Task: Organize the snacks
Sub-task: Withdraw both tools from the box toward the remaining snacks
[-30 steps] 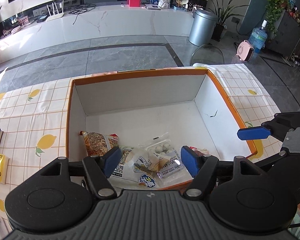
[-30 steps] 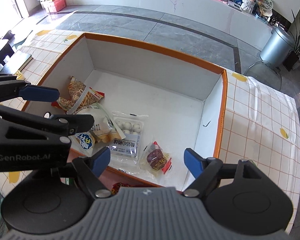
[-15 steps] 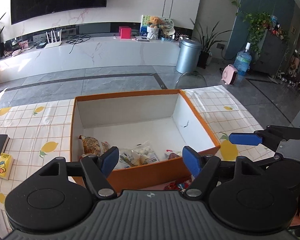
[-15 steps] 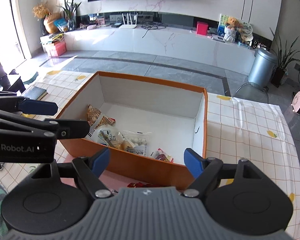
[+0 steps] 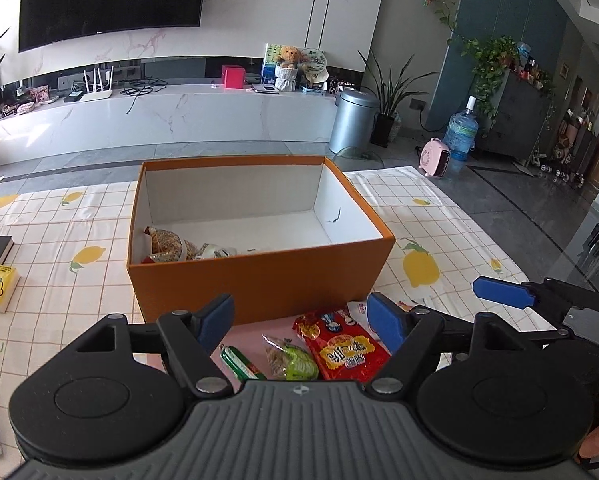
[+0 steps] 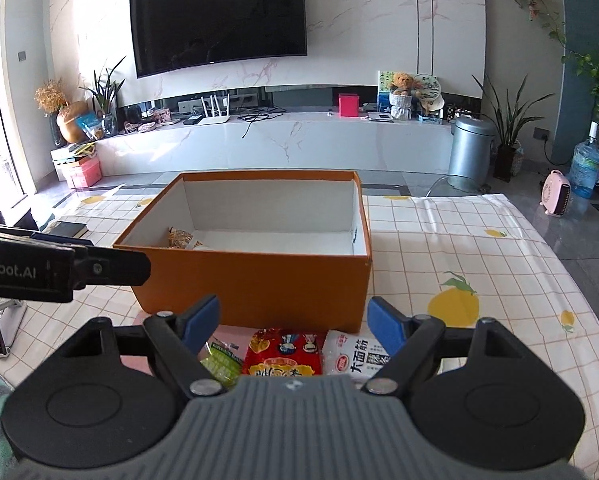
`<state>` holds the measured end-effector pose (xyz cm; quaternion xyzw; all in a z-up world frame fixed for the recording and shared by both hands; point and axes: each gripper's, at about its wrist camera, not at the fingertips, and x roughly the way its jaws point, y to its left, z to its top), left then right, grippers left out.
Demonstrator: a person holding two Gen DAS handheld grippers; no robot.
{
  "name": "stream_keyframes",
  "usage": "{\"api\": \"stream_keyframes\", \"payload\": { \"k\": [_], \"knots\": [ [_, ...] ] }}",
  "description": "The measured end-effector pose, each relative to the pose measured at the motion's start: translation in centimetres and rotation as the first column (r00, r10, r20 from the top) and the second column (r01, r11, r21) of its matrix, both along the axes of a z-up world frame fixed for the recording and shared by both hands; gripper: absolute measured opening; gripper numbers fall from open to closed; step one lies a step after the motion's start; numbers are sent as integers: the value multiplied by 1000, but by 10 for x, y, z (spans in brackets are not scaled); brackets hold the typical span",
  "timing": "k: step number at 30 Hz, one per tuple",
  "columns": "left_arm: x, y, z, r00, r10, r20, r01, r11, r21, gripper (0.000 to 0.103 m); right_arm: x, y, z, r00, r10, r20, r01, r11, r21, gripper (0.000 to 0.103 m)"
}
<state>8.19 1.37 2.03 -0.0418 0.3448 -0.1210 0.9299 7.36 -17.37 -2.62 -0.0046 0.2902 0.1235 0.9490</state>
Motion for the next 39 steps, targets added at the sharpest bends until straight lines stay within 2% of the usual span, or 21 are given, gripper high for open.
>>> {"api": "stream_keyframes", "payload": {
  "k": [7,17,21,27,33,36,39],
  "knots": [
    [-14,-2,-24,1000,10,-19,-11,999,-37,88,-29,-3,-25,999,-50,12,50,997,-52,78],
    [-26,-11,-59,997,-18,-72,17,1000,-22,88,-43,2,-63,999,-35,4,35,989,-141,78],
    [-27,-12,-72,994,-22,-104,21,1000,-10,88,-36,2,-70,999,-41,-33,36,988,-150,78],
    [-26,-8,-85,990,-28,-141,27,1000,-15,82,-22,-1,-82,990,-80,-118,62,987,-149,77],
    [-18,-8,-95,985,-31,-169,27,999,-23,80,-10,-5,-92,979,-76,-189,63,995,-75,73],
    [-14,-12,-102,975,-75,-211,67,997,-44,76,-4,-1,-100,970,-56,-236,42,997,-62,73],
    [-13,-17,-111,966,-101,-239,95,995,-36,71,2,4,-107,958,-64,-281,39,995,-94,69]
  ]
}}
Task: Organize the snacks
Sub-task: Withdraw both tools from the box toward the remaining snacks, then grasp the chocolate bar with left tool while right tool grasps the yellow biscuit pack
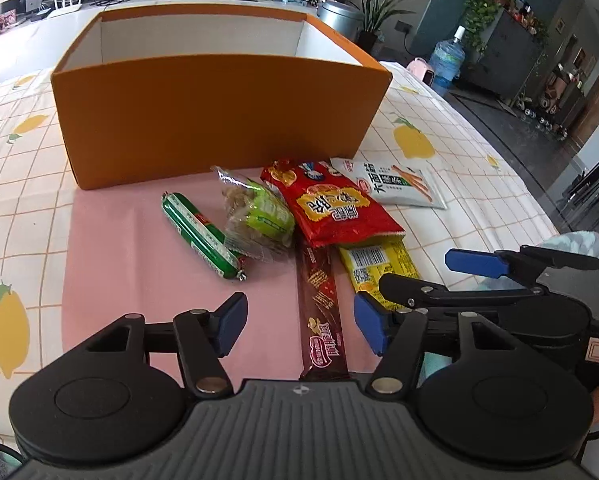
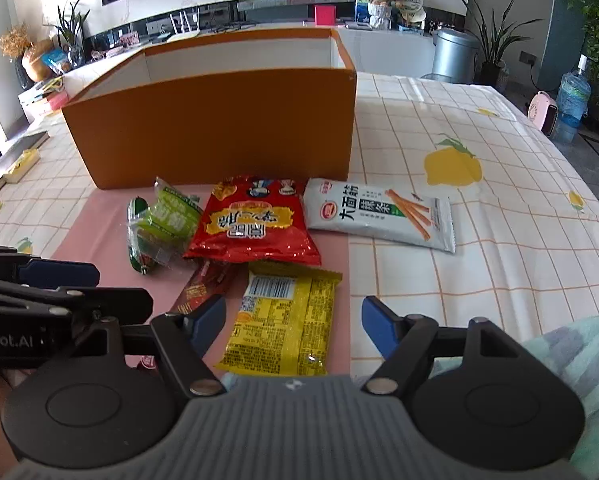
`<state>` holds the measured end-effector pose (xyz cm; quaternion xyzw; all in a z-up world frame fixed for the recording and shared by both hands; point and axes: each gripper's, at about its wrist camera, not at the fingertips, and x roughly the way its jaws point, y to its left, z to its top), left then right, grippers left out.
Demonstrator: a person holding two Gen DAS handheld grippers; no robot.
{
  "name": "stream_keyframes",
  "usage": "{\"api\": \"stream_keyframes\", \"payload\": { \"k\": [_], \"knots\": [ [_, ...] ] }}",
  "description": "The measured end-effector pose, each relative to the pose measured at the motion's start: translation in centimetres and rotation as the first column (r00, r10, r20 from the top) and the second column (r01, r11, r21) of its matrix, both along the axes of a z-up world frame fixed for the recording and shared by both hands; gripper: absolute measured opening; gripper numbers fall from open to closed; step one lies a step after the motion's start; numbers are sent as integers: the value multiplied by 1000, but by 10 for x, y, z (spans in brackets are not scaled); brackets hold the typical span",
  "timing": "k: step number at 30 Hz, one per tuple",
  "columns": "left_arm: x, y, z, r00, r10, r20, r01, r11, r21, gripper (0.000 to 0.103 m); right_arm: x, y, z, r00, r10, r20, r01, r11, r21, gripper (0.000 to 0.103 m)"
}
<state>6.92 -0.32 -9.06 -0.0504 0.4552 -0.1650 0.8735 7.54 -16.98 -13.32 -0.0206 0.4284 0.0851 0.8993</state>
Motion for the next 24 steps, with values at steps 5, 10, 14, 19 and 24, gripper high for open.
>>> {"api": "stream_keyframes", "payload": {
  "k": [5,10,14,19,24],
  "knots": [
    [3,1,-7,1000,-6,-27,6,1000,-1,68,9,-1,-8,998,0,-60,1,1000,14,68],
    [3,2,-8,999,-15,-34,15,1000,13,68,18,1,-15,993,7,-115,-5,1000,19,74],
    [4,-2,-10,999,-29,-38,31,999,39,68,26,4,-23,986,7,-167,-7,1000,4,75],
    [3,-6,-11,998,-53,-38,55,998,33,69,23,7,-24,989,-2,-147,-4,999,-38,65],
    [4,-11,-11,997,-75,-17,75,997,20,71,23,-3,-21,989,-38,-140,37,999,-5,54]
  ]
}}
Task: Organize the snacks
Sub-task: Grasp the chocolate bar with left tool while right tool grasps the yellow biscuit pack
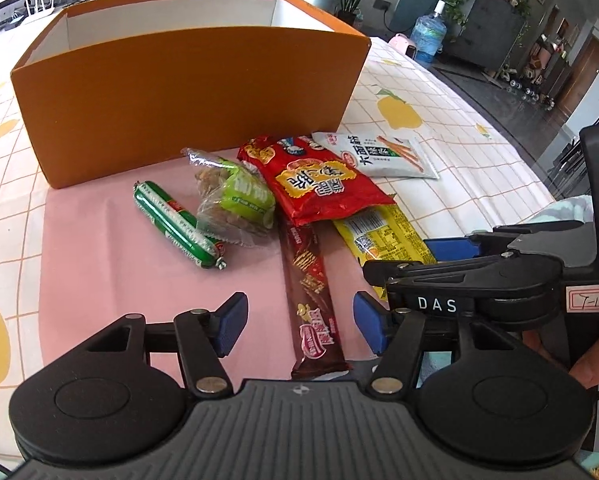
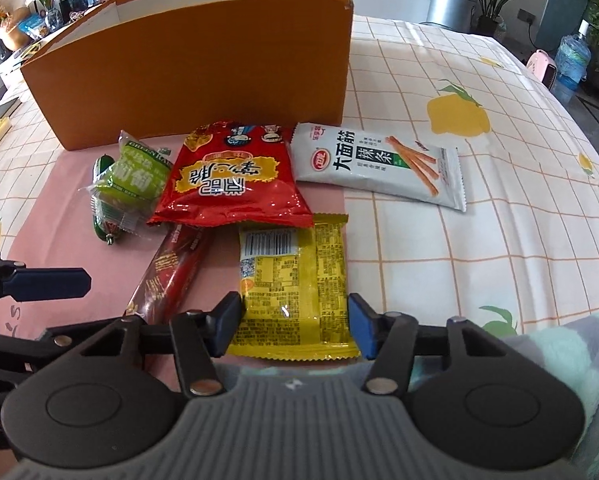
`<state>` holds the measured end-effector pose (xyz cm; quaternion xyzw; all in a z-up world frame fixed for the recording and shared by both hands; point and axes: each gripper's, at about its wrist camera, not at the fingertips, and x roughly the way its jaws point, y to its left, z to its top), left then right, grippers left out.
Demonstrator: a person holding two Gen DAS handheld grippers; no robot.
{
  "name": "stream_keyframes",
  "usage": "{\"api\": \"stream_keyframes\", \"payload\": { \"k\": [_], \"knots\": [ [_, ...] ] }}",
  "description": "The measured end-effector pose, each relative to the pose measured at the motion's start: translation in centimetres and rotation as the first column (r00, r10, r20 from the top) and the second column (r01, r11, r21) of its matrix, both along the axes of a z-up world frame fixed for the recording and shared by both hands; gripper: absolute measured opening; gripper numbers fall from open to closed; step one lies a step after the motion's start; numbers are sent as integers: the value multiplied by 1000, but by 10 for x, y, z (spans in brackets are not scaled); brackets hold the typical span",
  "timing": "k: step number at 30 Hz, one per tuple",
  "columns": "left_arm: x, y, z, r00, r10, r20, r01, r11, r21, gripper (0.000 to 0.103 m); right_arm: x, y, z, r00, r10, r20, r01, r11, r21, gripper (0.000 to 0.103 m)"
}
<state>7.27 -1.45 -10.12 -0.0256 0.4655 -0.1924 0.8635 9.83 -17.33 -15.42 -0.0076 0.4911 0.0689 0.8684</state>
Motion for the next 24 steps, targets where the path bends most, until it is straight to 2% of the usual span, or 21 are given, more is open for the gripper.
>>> {"api": "stream_keyframes", "payload": {
  "k": [3,8,13,19,21,22,24],
  "knots": [
    [3,-2,-2,1000,5,1,-5,1000,11,71,1,-2,0,1000,-9,-3,9,1000,6,53],
    [-1,-9,-7,998,-45,32,42,995,89,71,0,-2,1,1000,-7,1,7,1000,-13,53],
    [-2,-15,-14,995,-93,22,90,991,96,71,0,-4,1,1000,-12,-4,12,1000,9,53],
    [5,-31,-19,994,-96,53,87,986,141,71,0,-7,1,1000,-16,-5,16,999,30,53],
    [4,-36,-20,992,-107,71,93,979,181,64,0,-7,2,1000,-15,-3,15,999,32,53],
    [3,-37,-20,990,-113,79,95,975,200,57,-1,-6,2,1000,-11,-2,11,1000,26,53],
    [2,-34,-19,991,-108,82,89,975,203,47,-1,-5,1,1000,-7,0,7,1000,20,53]
  ]
}}
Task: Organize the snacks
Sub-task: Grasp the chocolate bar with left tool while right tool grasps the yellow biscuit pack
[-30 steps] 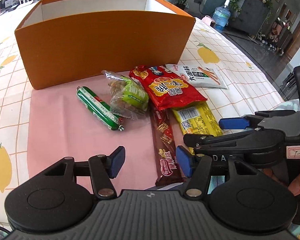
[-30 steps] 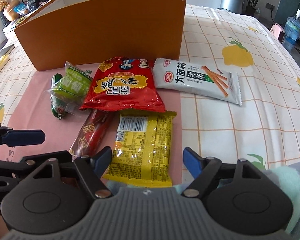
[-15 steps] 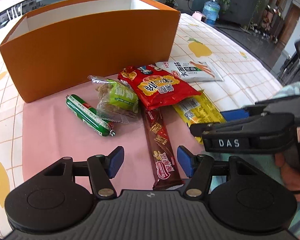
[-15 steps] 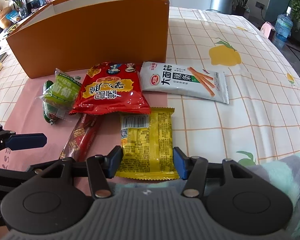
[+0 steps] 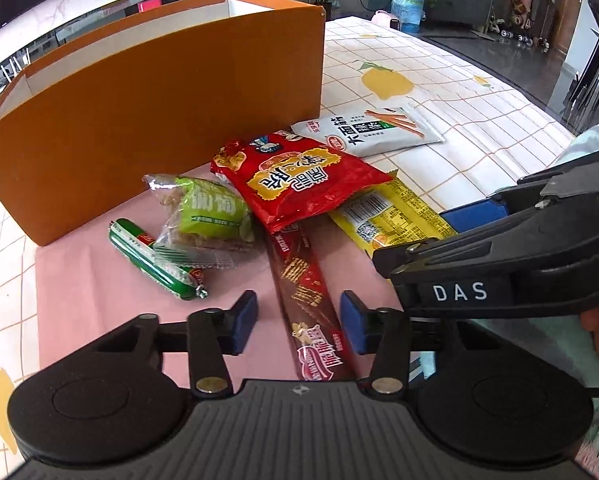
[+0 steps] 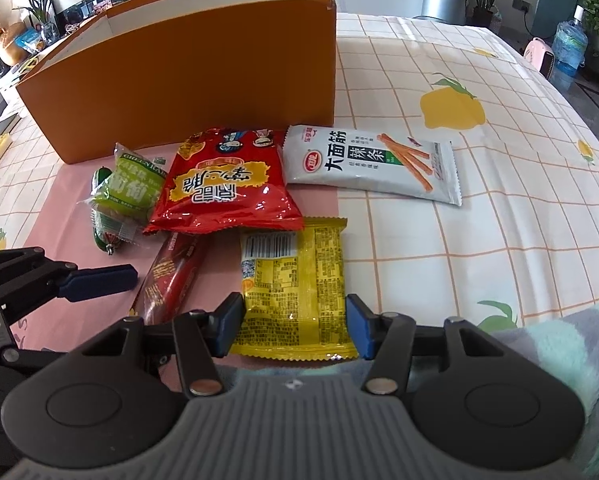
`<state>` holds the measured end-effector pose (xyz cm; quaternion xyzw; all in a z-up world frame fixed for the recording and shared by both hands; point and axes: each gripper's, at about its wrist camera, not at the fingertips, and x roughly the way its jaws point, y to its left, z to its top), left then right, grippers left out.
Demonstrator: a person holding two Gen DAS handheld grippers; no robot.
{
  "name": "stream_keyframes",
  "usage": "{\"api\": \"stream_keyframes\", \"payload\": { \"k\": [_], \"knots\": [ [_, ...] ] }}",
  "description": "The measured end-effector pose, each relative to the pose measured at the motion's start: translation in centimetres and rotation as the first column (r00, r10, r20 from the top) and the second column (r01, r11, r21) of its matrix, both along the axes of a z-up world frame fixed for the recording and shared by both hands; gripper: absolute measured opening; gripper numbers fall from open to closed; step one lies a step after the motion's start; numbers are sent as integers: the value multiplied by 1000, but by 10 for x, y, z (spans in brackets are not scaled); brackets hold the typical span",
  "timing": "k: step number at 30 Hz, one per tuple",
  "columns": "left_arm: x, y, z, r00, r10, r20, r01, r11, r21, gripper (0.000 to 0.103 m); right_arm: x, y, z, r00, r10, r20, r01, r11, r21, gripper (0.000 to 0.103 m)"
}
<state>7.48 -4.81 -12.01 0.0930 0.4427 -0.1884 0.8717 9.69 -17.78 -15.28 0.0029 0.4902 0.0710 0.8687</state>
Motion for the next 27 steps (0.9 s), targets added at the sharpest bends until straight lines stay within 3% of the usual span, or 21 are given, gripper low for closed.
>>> {"api": "stream_keyframes", "payload": {
  "k": [2,14,18,27],
  "knots": [
    [1,6,2,1000,18,-5,-18,1000,9,34,0,0,0,1000,1,0,-1,1000,1,53],
    [3,11,1,1000,18,22,-18,999,26,40,2,2,-1,1000,7,2,-7,1000,-10,55],
    [2,9,2,1000,1,18,-1,1000,20,29,1,3,-1,1000,14,5,-14,1000,-14,55],
    [-3,14,6,1000,29,5,-29,1000,-10,26,-4,2,3,999,41,18,-41,999,16,52]
  ]
}}
